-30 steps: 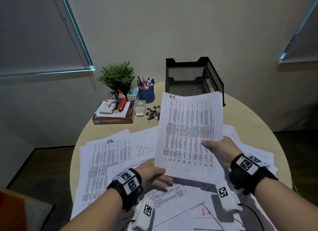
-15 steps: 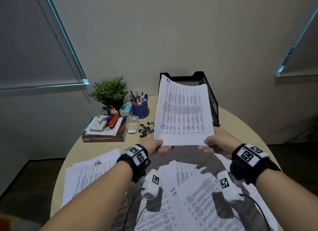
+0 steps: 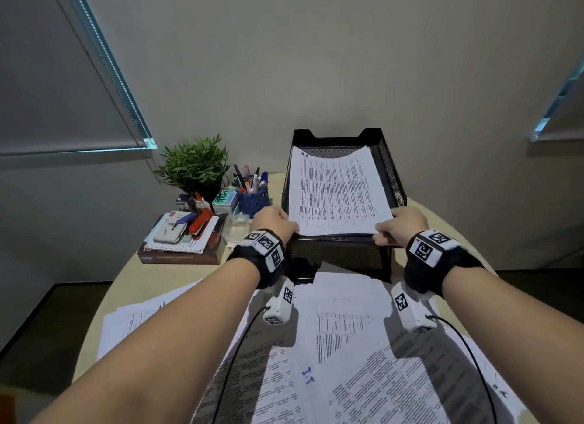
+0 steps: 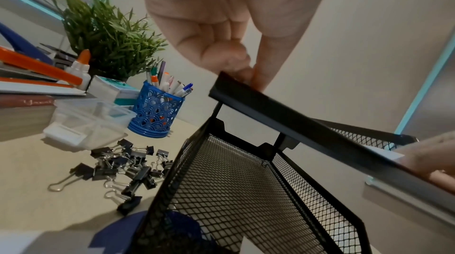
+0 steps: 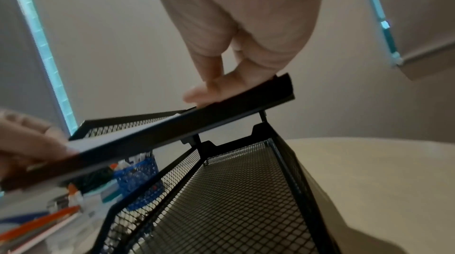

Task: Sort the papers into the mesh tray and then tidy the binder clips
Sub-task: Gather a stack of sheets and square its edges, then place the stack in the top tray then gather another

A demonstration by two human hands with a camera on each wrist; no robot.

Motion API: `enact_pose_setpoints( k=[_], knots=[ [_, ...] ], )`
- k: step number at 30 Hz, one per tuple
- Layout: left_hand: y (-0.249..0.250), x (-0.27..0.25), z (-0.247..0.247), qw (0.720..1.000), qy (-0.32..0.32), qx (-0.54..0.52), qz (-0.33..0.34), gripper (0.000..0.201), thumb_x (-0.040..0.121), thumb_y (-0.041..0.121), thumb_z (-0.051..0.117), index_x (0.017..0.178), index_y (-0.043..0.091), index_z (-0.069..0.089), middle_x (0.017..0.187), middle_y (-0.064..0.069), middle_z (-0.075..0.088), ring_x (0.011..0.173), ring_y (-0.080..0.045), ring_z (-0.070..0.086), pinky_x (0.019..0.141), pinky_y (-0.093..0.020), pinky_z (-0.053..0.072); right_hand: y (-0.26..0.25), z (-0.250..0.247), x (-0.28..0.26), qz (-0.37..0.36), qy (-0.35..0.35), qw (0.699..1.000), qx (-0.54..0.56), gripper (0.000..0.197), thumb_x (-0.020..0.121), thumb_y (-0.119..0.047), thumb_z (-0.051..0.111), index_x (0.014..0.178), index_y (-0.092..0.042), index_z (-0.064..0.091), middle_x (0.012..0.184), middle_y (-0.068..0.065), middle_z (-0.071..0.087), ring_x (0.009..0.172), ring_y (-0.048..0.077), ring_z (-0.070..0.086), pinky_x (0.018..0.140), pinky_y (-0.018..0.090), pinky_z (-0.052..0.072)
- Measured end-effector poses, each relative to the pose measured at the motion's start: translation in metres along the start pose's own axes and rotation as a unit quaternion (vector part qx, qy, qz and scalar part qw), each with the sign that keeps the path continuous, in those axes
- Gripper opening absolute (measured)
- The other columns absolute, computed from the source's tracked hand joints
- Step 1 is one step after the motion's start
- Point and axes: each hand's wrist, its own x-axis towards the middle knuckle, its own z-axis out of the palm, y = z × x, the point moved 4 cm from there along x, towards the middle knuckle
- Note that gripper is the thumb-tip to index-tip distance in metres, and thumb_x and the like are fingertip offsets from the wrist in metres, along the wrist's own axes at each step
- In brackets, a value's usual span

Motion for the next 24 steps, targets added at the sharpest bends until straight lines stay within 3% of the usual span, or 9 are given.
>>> enact_pose_setpoints(
  k=[3, 5, 7, 9, 12, 15, 20, 21, 24],
  knots=[
    [0.002, -0.002, 0.000, 0.999, 0.012, 0.035, 0.011, 0.025, 0.072, 0.024, 0.073, 0.072, 0.015, 0.050, 0.081, -0.005, 0.058, 0.084, -0.026, 0.059, 0.070, -0.030, 0.047, -0.002, 0.001, 0.001, -0.025, 0.036, 0.994, -0.101, 0.015, 0.077, 0.007, 0.063, 0.091, 0.012, 0.064, 0.064, 0.017, 0.062, 0.040, 0.023, 0.059, 0.048, 0.033, 0.057],
    [-0.001, -0.002, -0.001, 0.999, 0.018, 0.026, 0.006, 0.032, 0.073, 0.024, 0.074, 0.085, 0.013, 0.046, 0.087, -0.006, 0.057, 0.087, -0.026, 0.057, 0.070, -0.030, 0.044, -0.007, 0.000, -0.005, -0.066, 0.063, 0.973, -0.210, 0.019, 0.074, -0.005, 0.067, 0.090, 0.006, 0.067, 0.073, 0.019, 0.068, 0.056, 0.030, 0.063, 0.058, 0.037, 0.056],
    [-0.007, -0.003, -0.003, 1.000, 0.018, 0.016, -0.001, 0.040, 0.074, 0.024, 0.074, 0.093, 0.012, 0.041, 0.089, -0.005, 0.052, 0.084, -0.022, 0.052, 0.069, -0.028, 0.041, -0.011, -0.002, -0.016, -0.109, 0.075, 0.946, -0.295, 0.024, 0.075, -0.018, 0.068, 0.094, -0.003, 0.066, 0.091, 0.014, 0.070, 0.078, 0.031, 0.063, 0.062, 0.030, 0.046],
    [-0.013, -0.006, -0.005, 1.000, 0.019, -0.009, -0.001, 0.041, 0.075, 0.026, 0.074, 0.095, 0.013, 0.042, 0.086, -0.004, 0.051, 0.079, -0.022, 0.053, 0.070, -0.030, 0.044, -0.012, -0.006, -0.028, -0.142, 0.071, 0.937, -0.310, 0.031, 0.078, -0.026, 0.068, 0.104, -0.010, 0.062, 0.104, 0.009, 0.068, 0.091, 0.031, 0.060, 0.067, 0.026, 0.038],
    [-0.025, -0.021, -0.006, 0.997, 0.003, -0.080, 0.001, 0.029, 0.080, 0.028, 0.069, 0.090, 0.015, 0.045, 0.076, -0.002, 0.054, 0.066, -0.022, 0.055, 0.070, -0.035, 0.051, -0.006, -0.012, -0.051, -0.168, 0.072, 0.944, -0.276, 0.038, 0.083, -0.032, 0.065, 0.117, -0.015, 0.058, 0.110, 0.007, 0.066, 0.103, 0.033, 0.060, 0.072, 0.028, 0.039],
    [-0.044, -0.044, -0.002, 0.991, -0.038, -0.129, 0.002, 0.021, 0.082, 0.024, 0.067, 0.077, 0.018, 0.048, 0.074, -0.002, 0.056, 0.070, -0.022, 0.057, 0.066, -0.036, 0.052, 0.009, -0.016, -0.076, -0.171, 0.075, 0.952, -0.241, 0.041, 0.087, -0.028, 0.062, 0.125, -0.014, 0.055, 0.100, 0.007, 0.064, 0.098, 0.028, 0.058, 0.076, 0.028, 0.039],
    [-0.094, -0.097, 0.020, 0.981, -0.138, -0.136, -0.026, 0.014, 0.086, 0.017, 0.063, 0.077, 0.016, 0.053, 0.082, -0.008, 0.064, 0.063, -0.019, 0.059, 0.047, -0.021, 0.048, 0.061, 0.001, -0.121, -0.129, -0.005, 0.969, -0.211, 0.031, 0.090, -0.020, 0.060, 0.120, -0.014, 0.056, 0.073, 0.003, 0.057, 0.058, 0.017, 0.059, 0.060, 0.028, 0.045],
    [-0.104, -0.108, 0.025, 0.977, -0.166, -0.133, -0.033, 0.013, 0.087, 0.016, 0.063, 0.079, 0.016, 0.053, 0.083, -0.009, 0.066, 0.064, -0.019, 0.061, 0.048, -0.022, 0.049, 0.075, 0.007, -0.130, -0.116, -0.027, 0.971, -0.206, 0.028, 0.090, -0.019, 0.060, 0.118, -0.014, 0.057, 0.073, 0.005, 0.058, 0.058, 0.017, 0.061, 0.059, 0.029, 0.046],
    [-0.138, -0.130, 0.035, 0.976, -0.206, -0.071, -0.015, 0.014, 0.084, 0.018, 0.065, 0.077, 0.018, 0.052, 0.089, -0.008, 0.063, 0.079, -0.026, 0.061, 0.071, -0.030, 0.049, 0.113, 0.026, -0.156, -0.090, -0.077, 0.972, -0.202, 0.023, 0.090, -0.018, 0.059, 0.113, -0.014, 0.059, 0.077, 0.008, 0.062, 0.065, 0.022, 0.064, 0.055, 0.026, 0.045]
  ],
)
